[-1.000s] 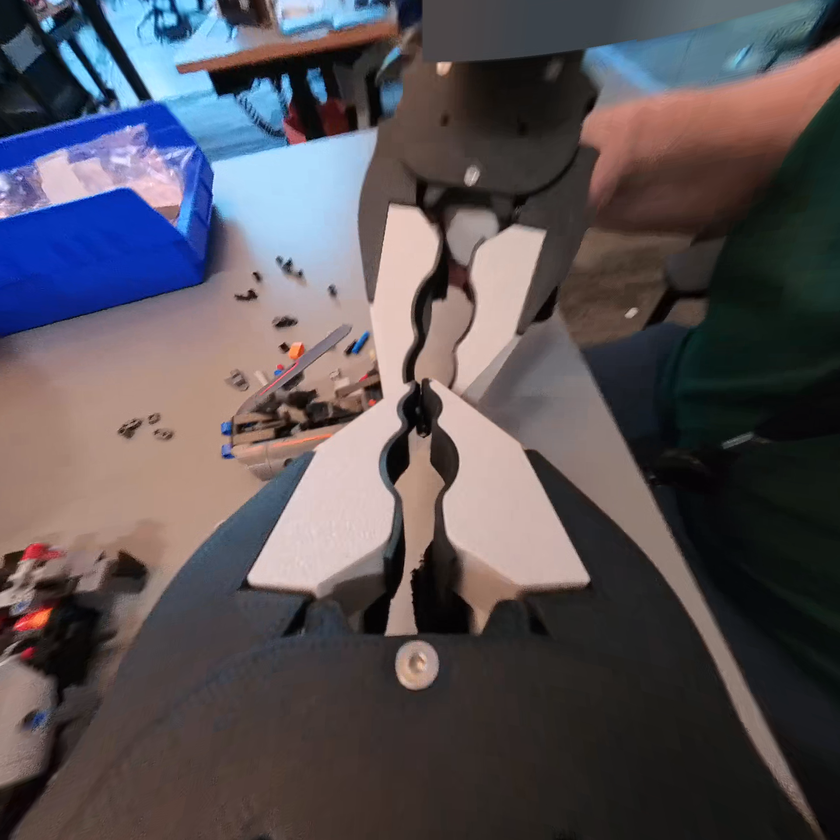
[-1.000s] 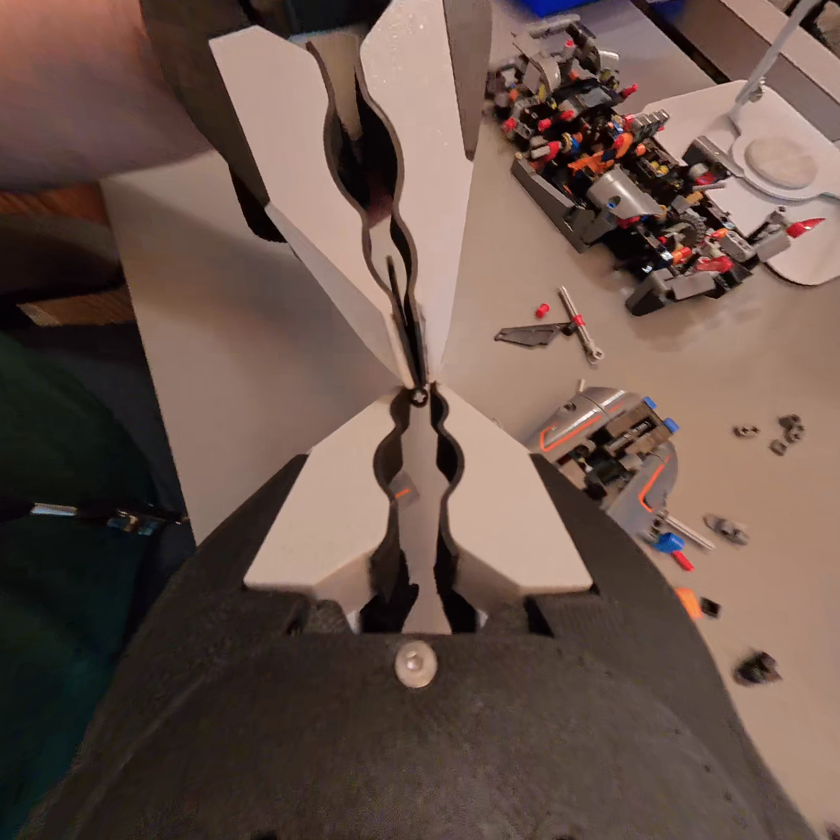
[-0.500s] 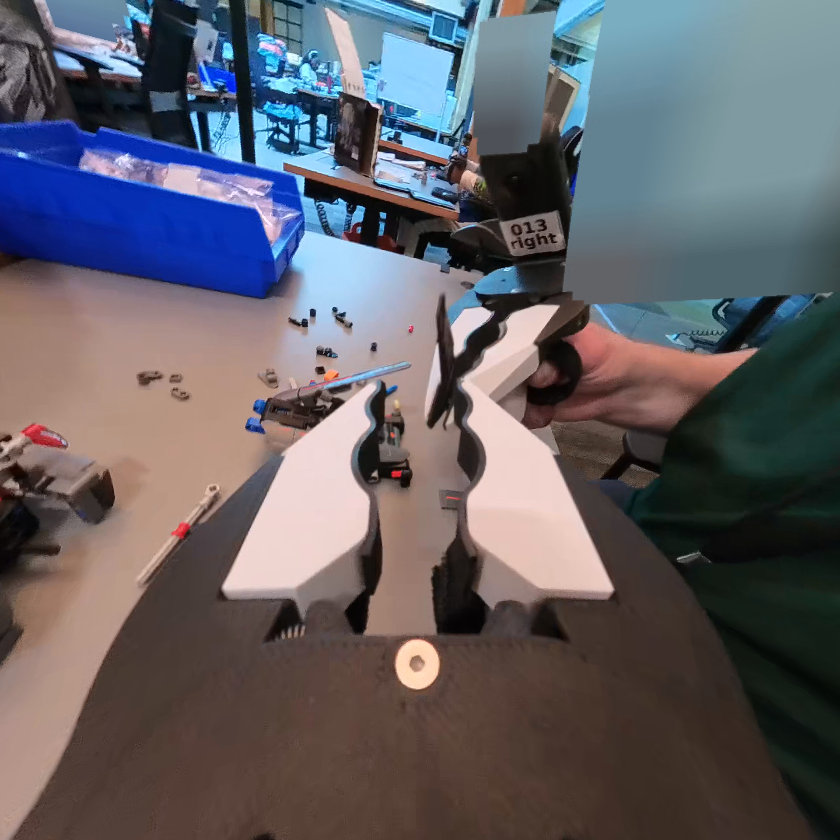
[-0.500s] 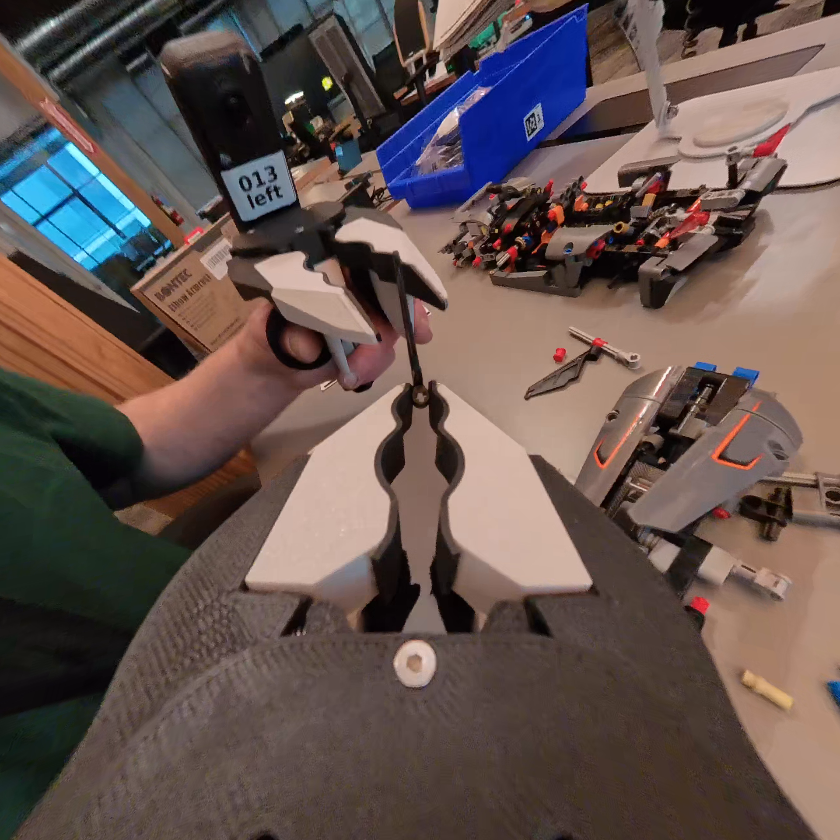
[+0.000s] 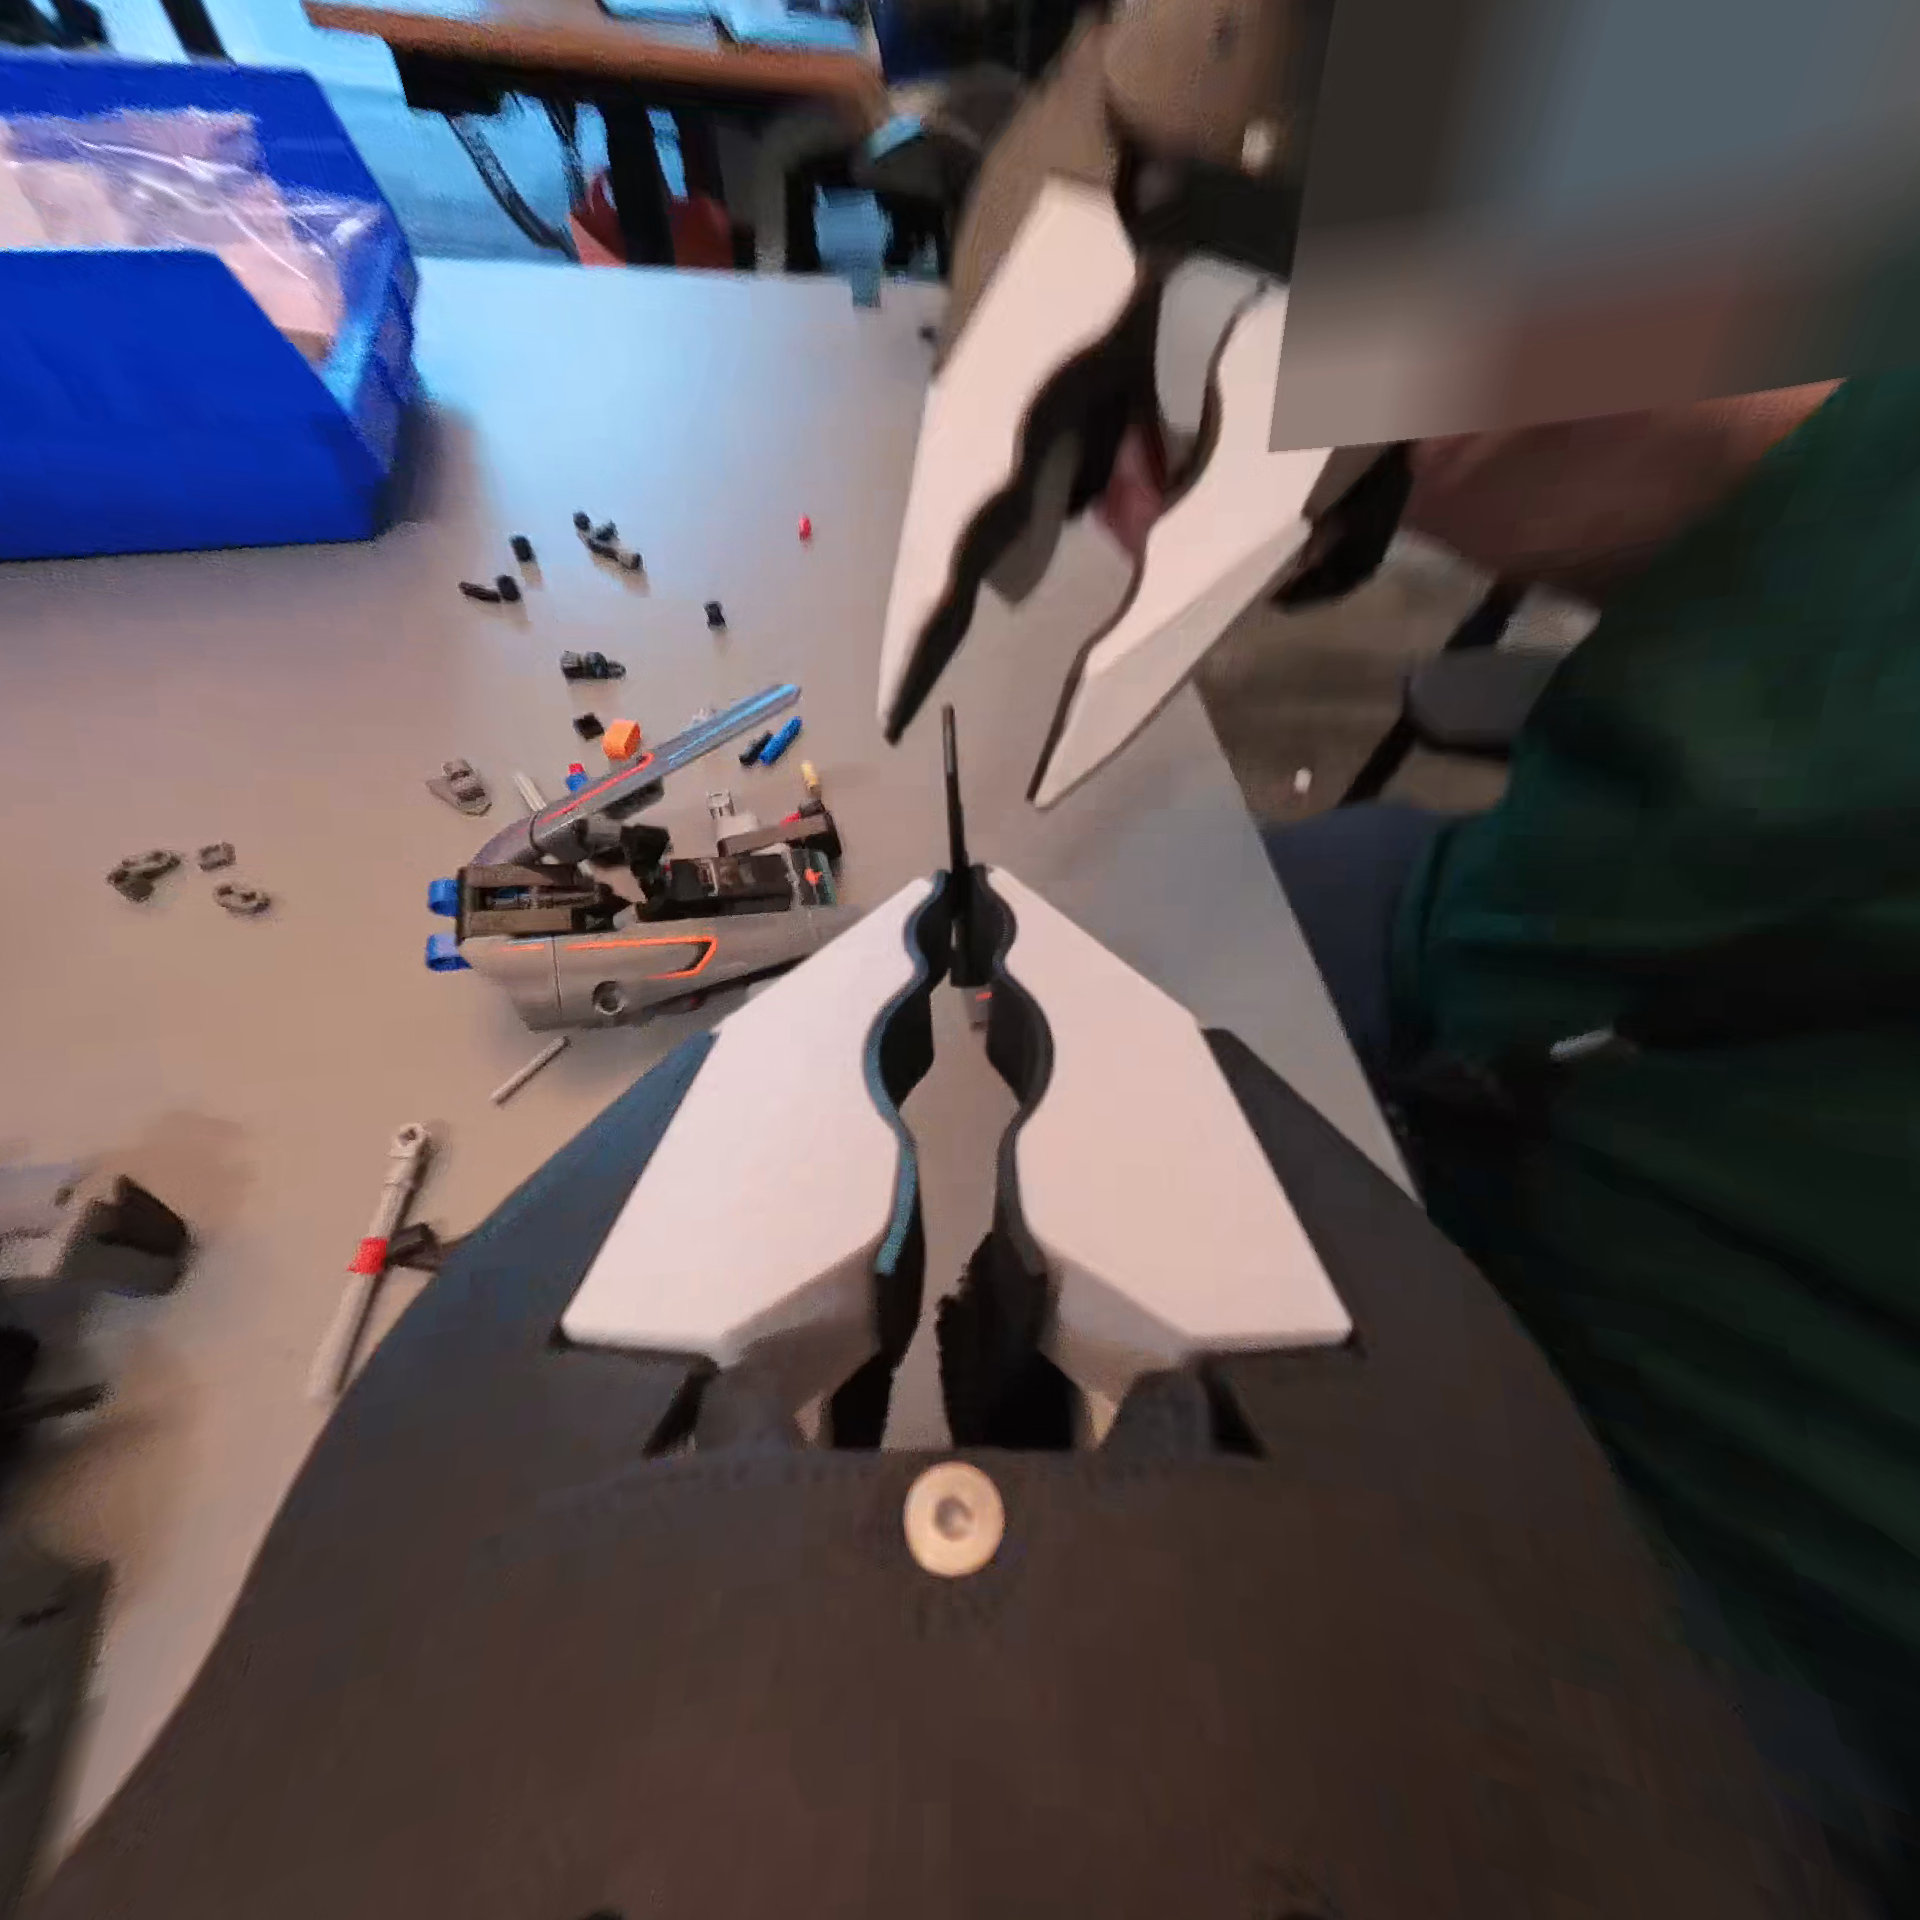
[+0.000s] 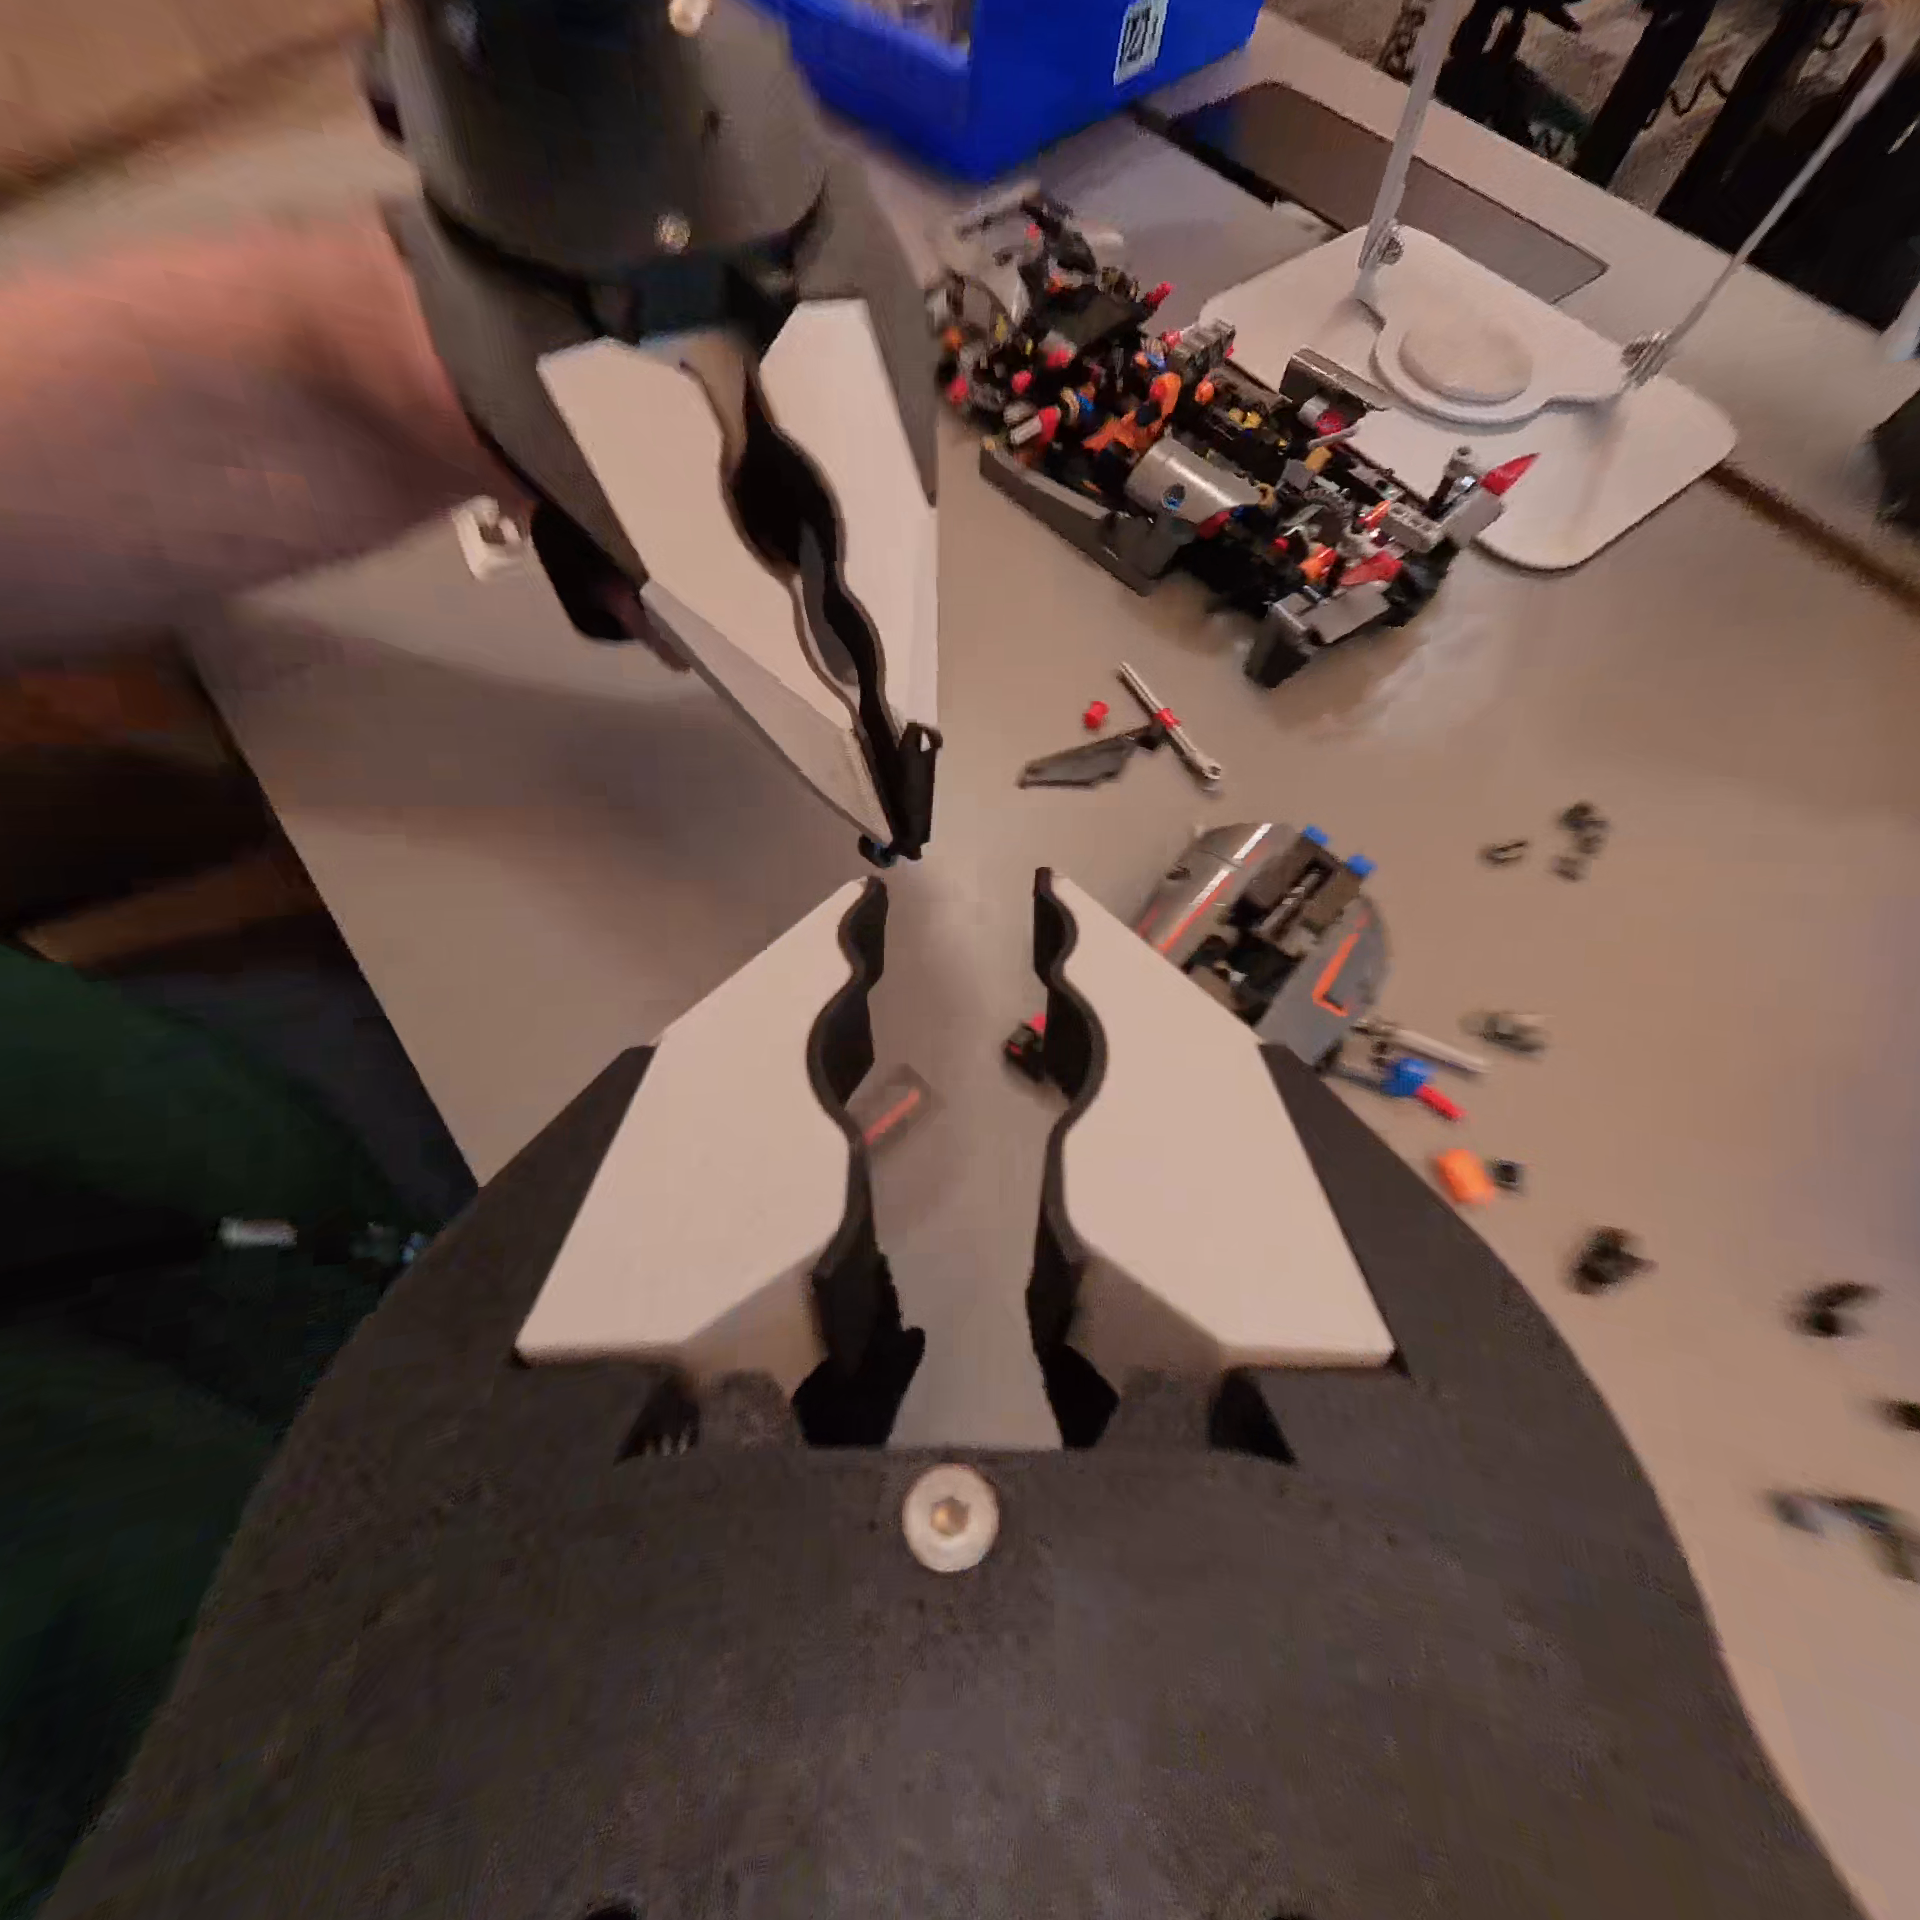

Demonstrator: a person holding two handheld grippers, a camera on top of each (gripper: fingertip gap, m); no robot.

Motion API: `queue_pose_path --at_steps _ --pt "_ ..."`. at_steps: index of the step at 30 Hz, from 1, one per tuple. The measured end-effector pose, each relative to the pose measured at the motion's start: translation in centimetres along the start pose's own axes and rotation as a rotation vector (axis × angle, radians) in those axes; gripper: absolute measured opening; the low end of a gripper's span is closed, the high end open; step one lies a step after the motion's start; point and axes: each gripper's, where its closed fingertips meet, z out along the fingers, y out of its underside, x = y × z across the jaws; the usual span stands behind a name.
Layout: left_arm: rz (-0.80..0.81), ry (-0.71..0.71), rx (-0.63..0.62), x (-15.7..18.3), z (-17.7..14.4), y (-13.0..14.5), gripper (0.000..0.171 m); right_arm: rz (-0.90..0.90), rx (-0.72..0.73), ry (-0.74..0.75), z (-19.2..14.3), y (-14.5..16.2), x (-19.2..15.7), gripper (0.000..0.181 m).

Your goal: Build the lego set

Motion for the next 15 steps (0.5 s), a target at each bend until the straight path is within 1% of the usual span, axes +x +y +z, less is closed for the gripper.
queue_pose_path --at_steps 3,6,8,12,15 --pt "0.099 0.053 -0.129 0.3 0.5 0.1 0.000 -0.211 -0.112 0.057 -0.8 -0.3 0.3 0.024" --pt "0.222 0.071 -0.275 0.3 1.0 0.8 0.000 -0.360 -0.205 0.071 -0.6 -0.4 0.2 0.018" --pt "0.273 0.087 -0.332 0.5 1.2 0.7 0.000 -0.395 -0.267 0.040 -0.1 0.1 -0.3 0.016" --pt "0.355 0.101 -0.434 0.5 1.3 1.1 0.000 -0.419 -0.331 -0.021 0.3 0.8 -1.3 0.001" --pt "0.405 0.127 -0.508 0.7 1.6 1.6 0.000 -0.378 -0.389 -0.027 0.3 1.6 -1.3 0.000"
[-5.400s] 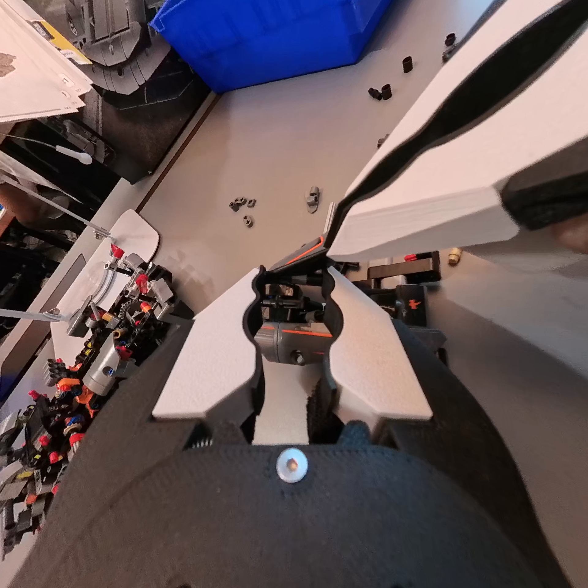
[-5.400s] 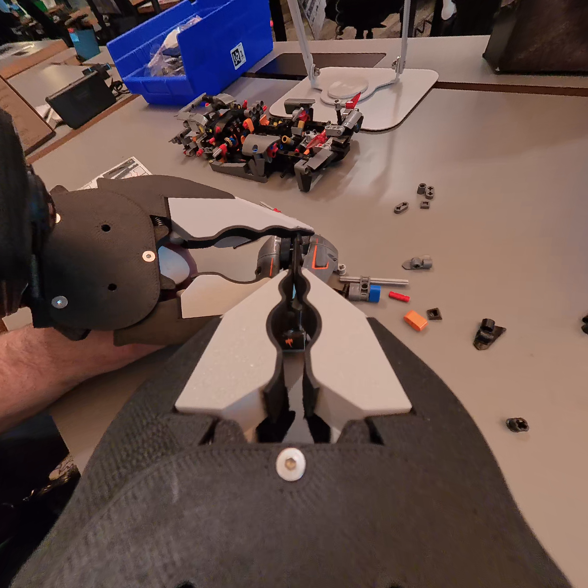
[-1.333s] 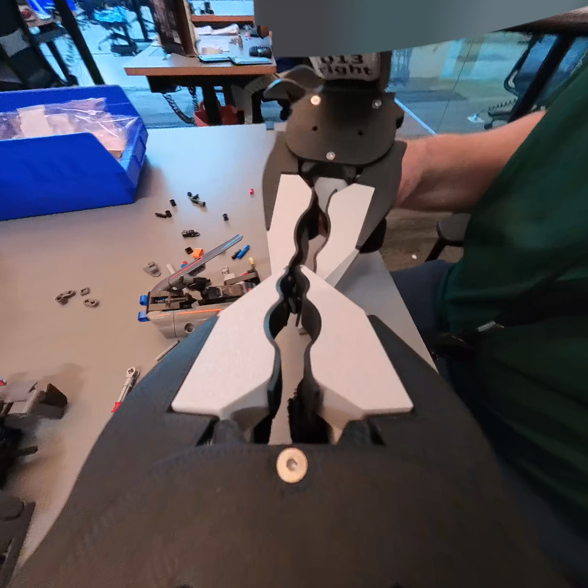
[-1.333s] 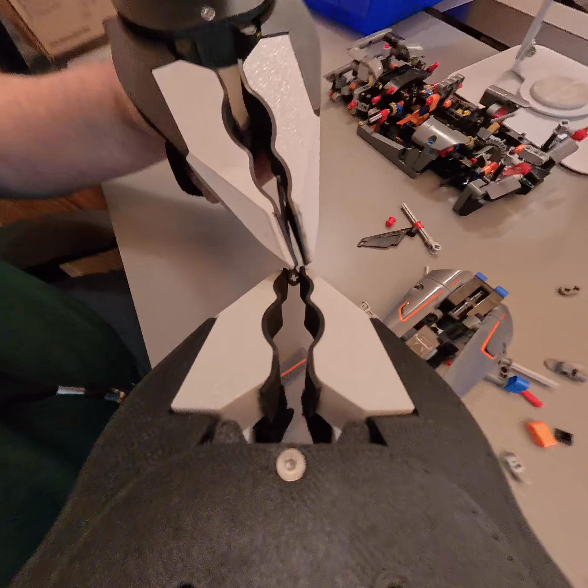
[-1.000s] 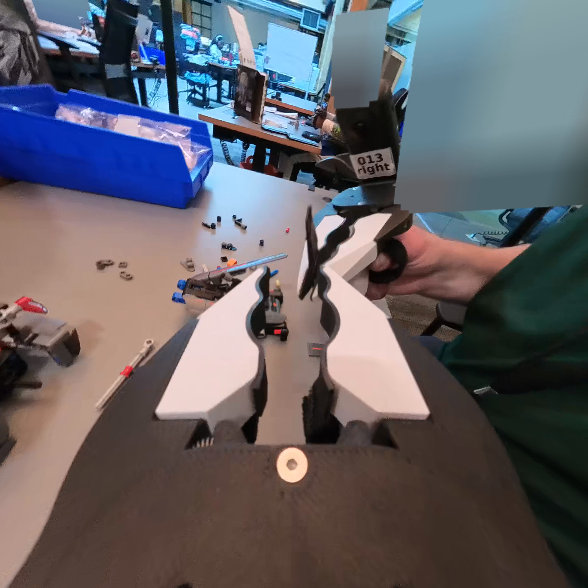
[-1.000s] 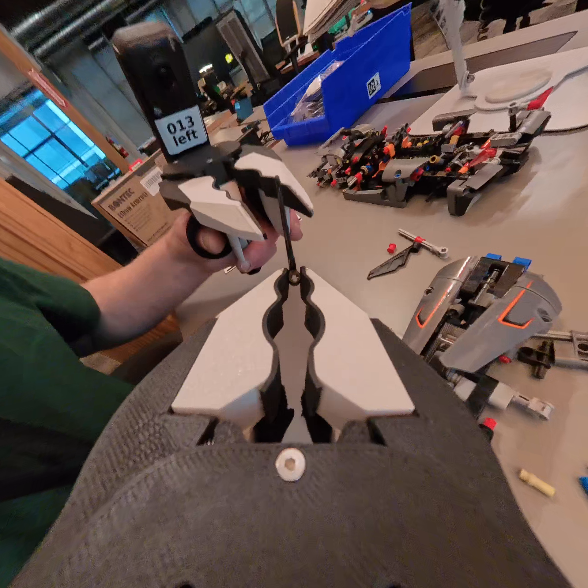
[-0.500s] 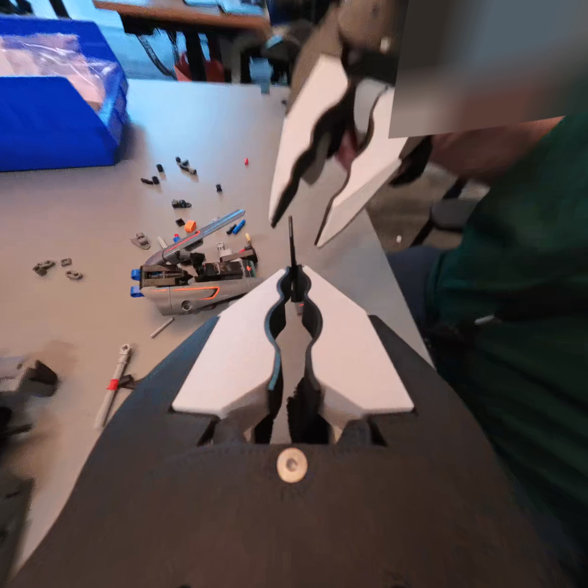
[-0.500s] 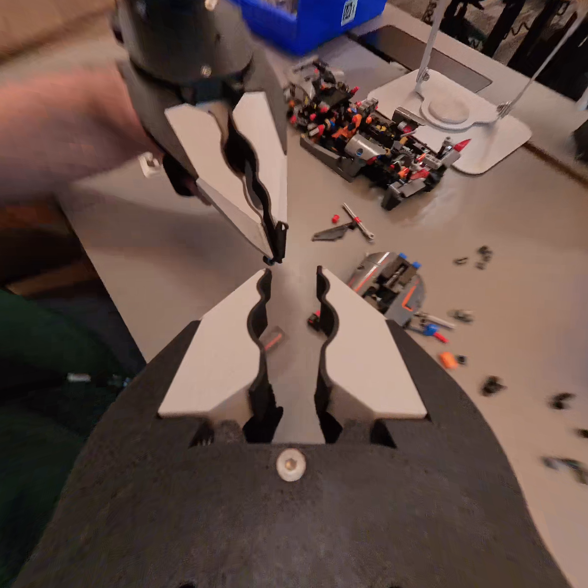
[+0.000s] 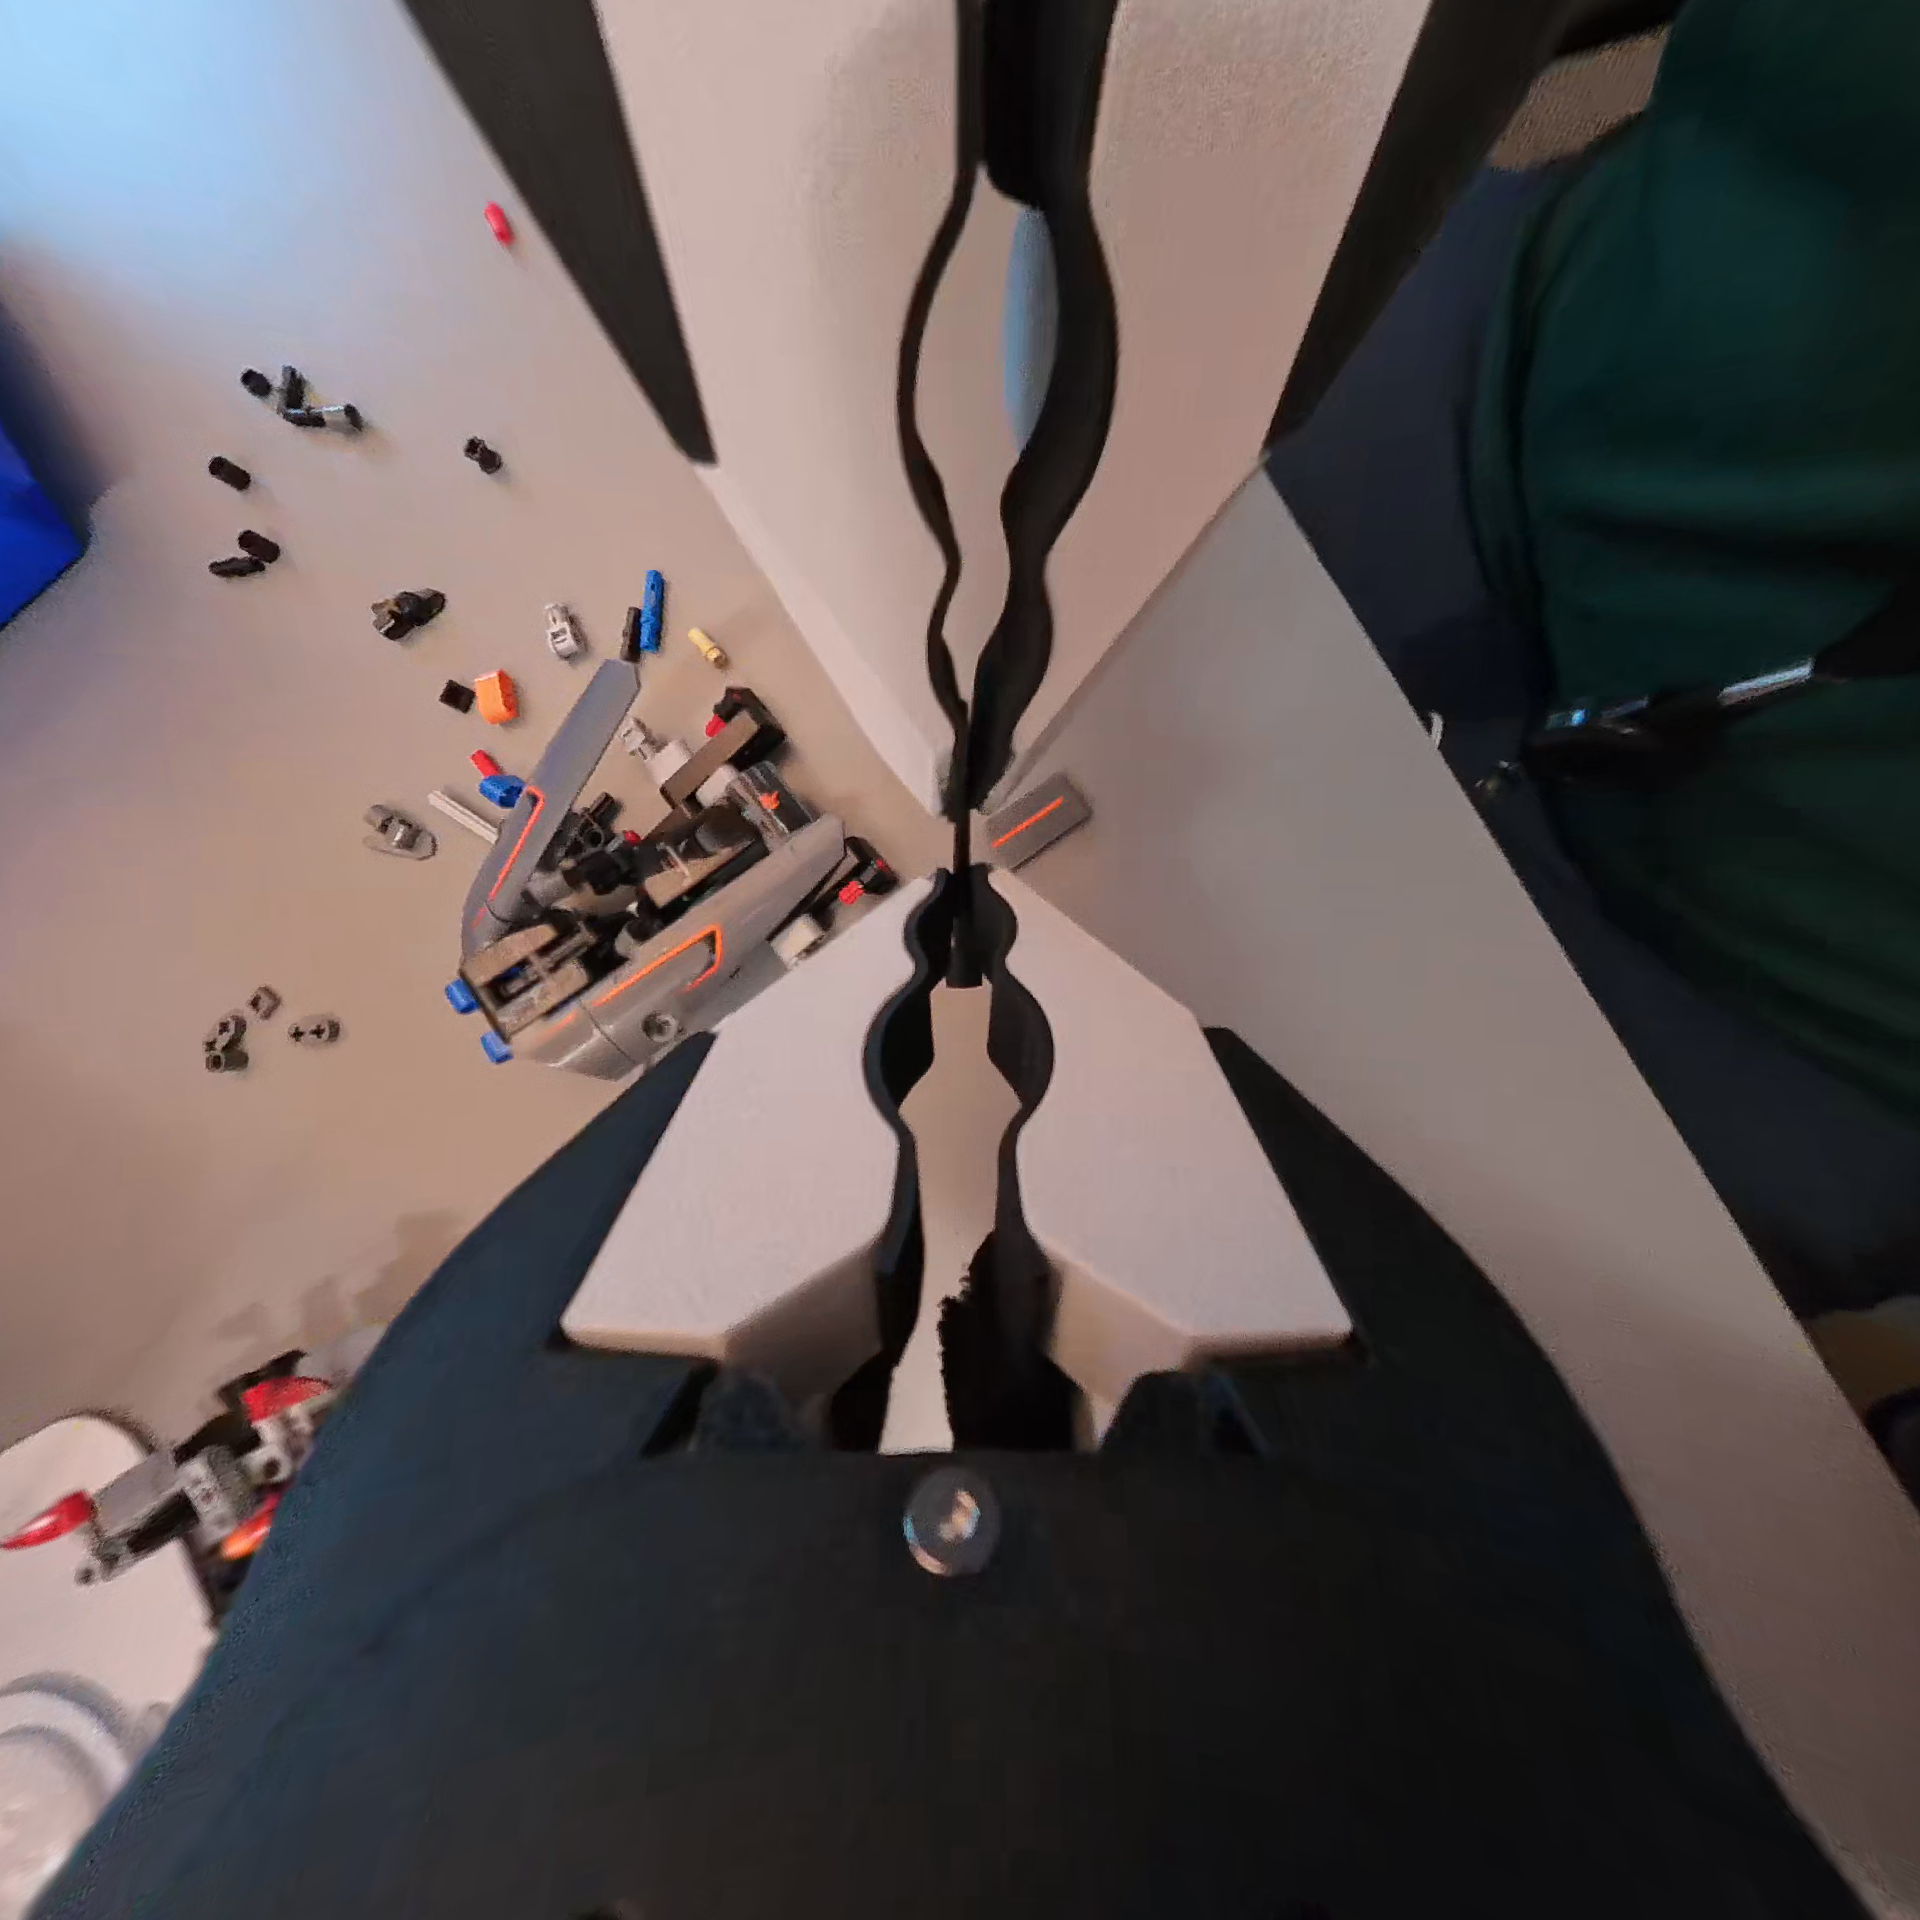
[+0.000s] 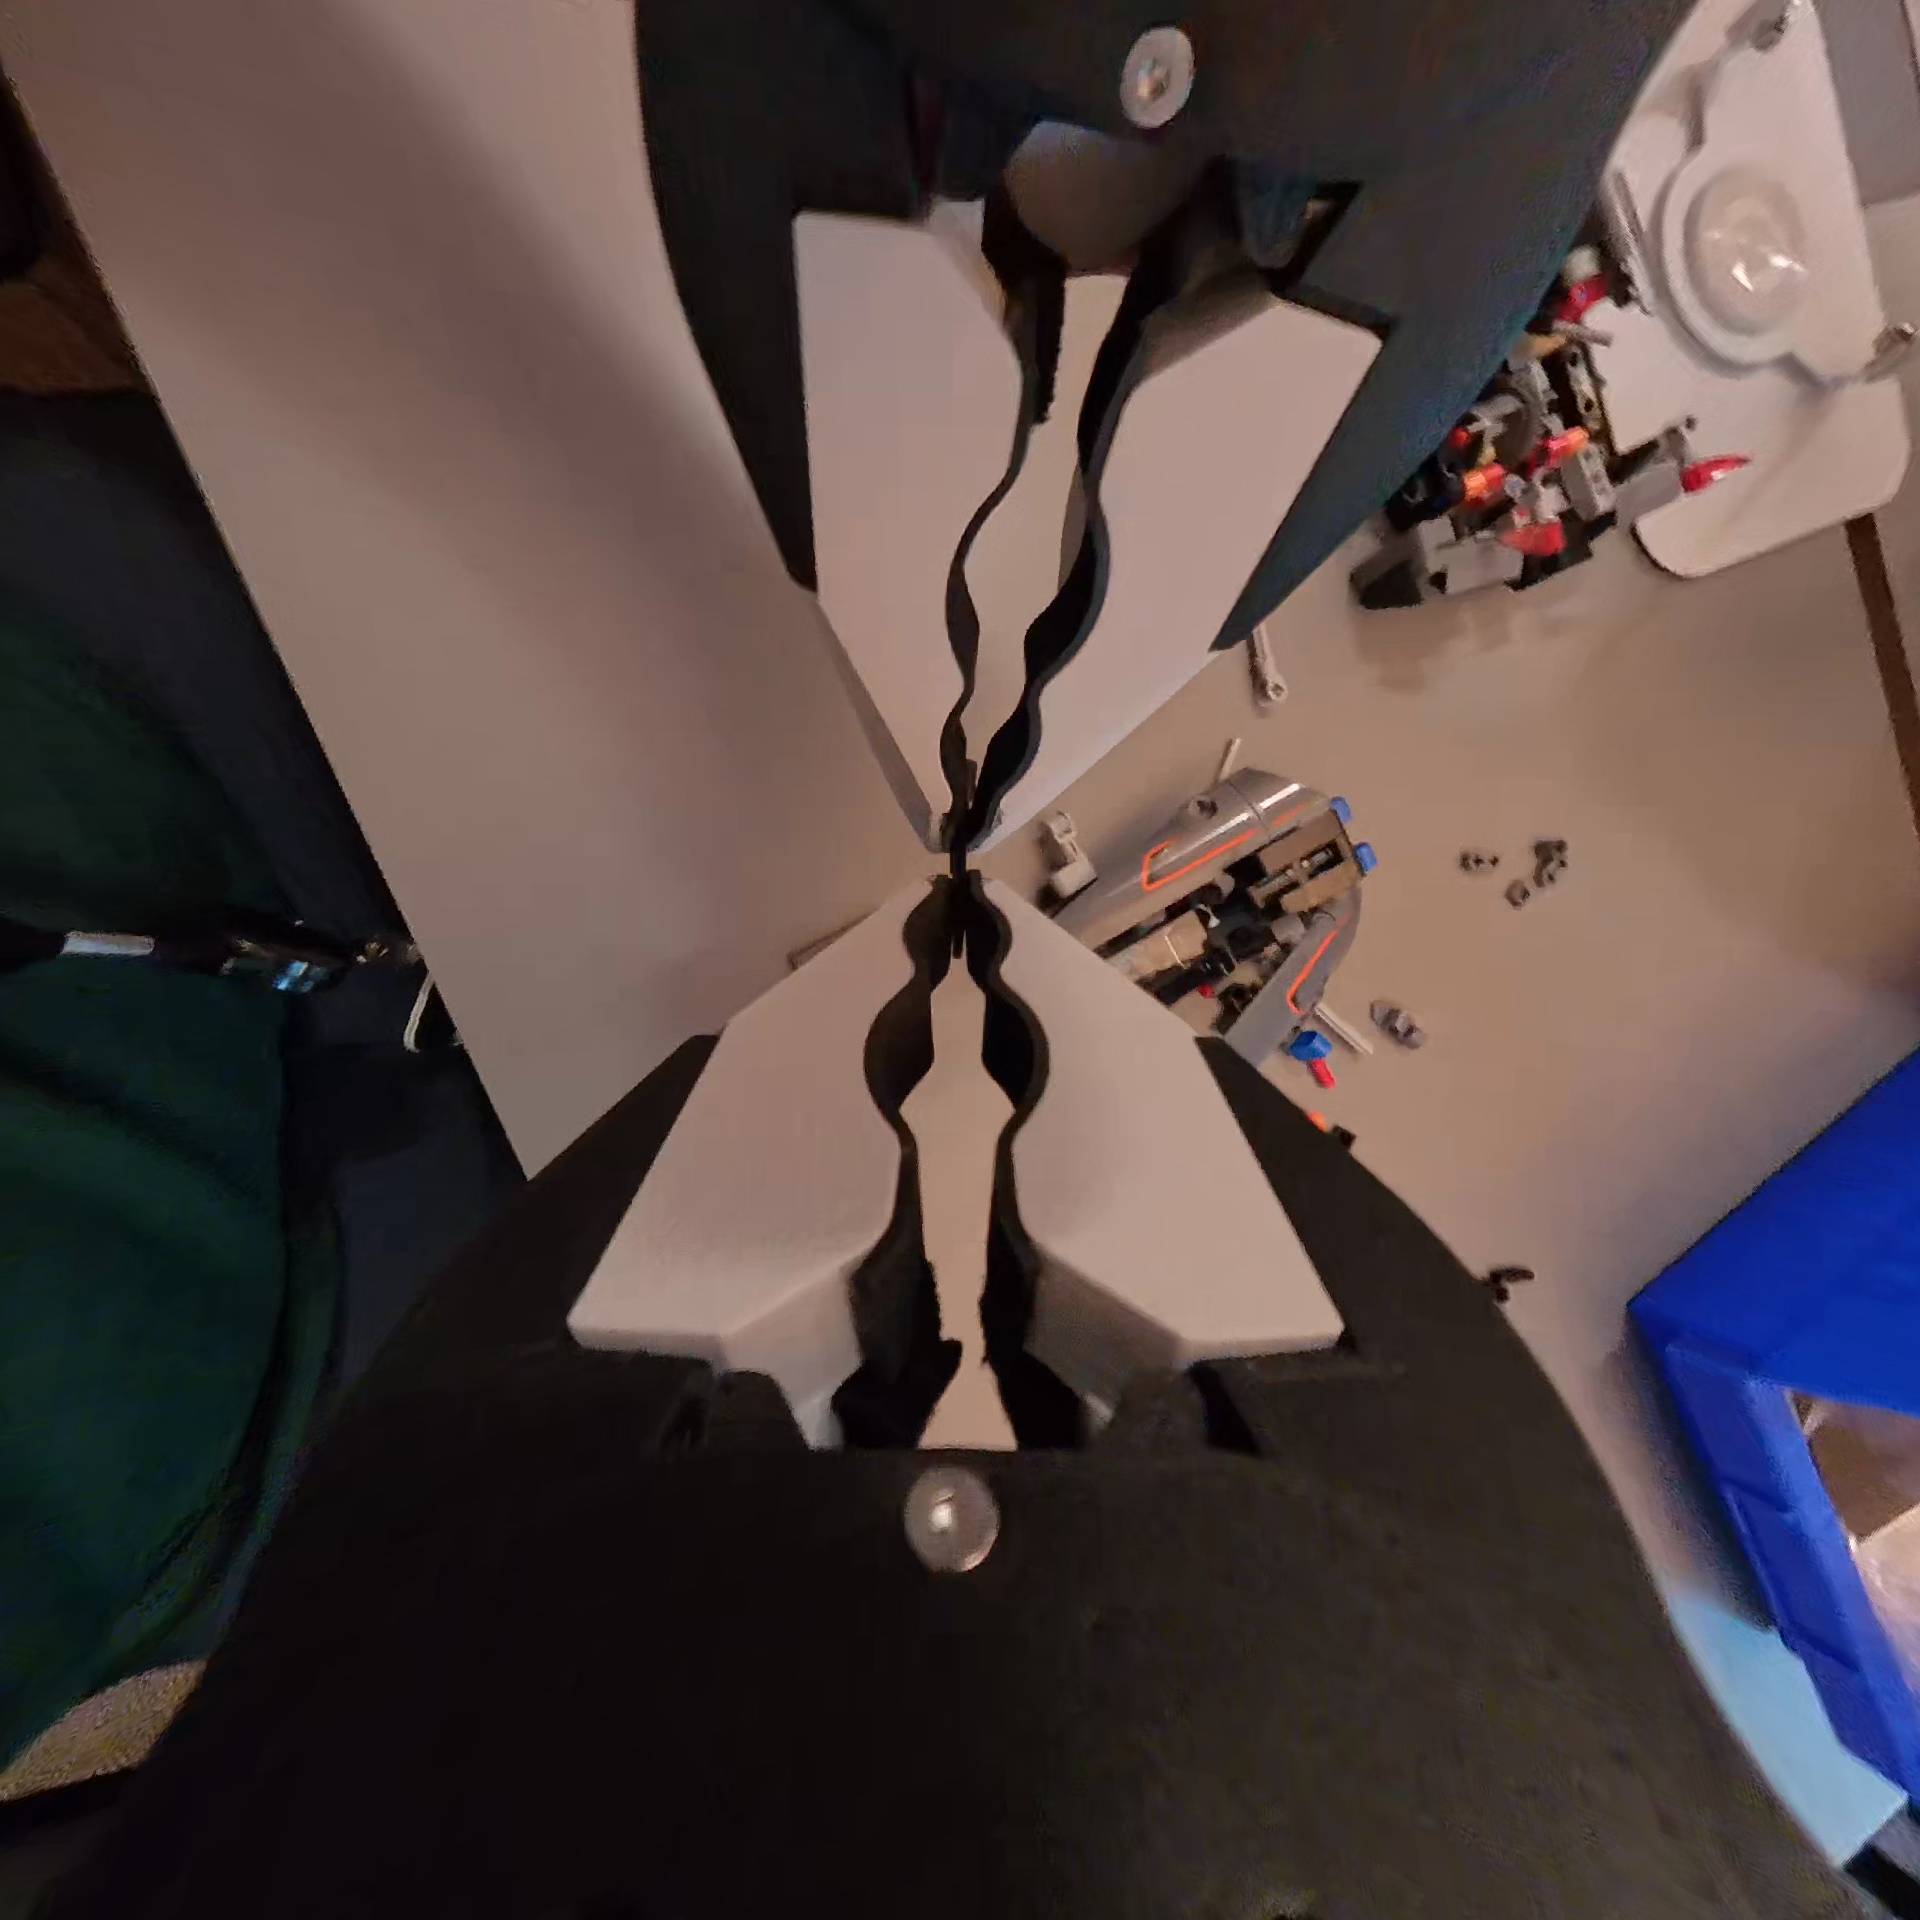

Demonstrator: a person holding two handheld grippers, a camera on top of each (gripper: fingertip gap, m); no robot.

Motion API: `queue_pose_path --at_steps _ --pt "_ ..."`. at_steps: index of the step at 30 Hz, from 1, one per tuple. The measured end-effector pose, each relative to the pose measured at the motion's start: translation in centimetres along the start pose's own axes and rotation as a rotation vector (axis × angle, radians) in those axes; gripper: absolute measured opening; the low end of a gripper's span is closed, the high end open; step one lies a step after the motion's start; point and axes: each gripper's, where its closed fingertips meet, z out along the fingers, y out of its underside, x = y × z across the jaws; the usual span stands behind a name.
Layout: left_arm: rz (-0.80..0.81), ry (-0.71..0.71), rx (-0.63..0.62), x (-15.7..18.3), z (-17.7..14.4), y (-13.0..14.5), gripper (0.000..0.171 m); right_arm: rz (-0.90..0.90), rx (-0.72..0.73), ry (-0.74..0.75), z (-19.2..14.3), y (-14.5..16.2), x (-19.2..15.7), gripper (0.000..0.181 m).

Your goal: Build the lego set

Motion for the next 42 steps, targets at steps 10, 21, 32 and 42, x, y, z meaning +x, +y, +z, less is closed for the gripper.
queue_pose_path --at_steps 10,21,32,42 --pt "-0.384 -0.047 0.556 -5.0 -3.5 -2.4 0.024 0.581 0.544 -0.097 -3.3 -0.9 4.0 0.000" --pt "-0.362 0.092 0.574 -2.6 -3.1 -2.9 0.001 0.541 0.460 -0.055 -2.4 -0.3 3.1 0.004" --pt "-0.270 -0.106 0.338 -7.1 -2.0 -1.1 0.032 0.539 0.209 0.155 -1.6 2.1 4.8 0.000" --pt "-0.150 -0.416 0.204 -9.5 2.5 2.8 0.040 0.681 0.162 0.234 1.5 5.0 5.1 0.000"
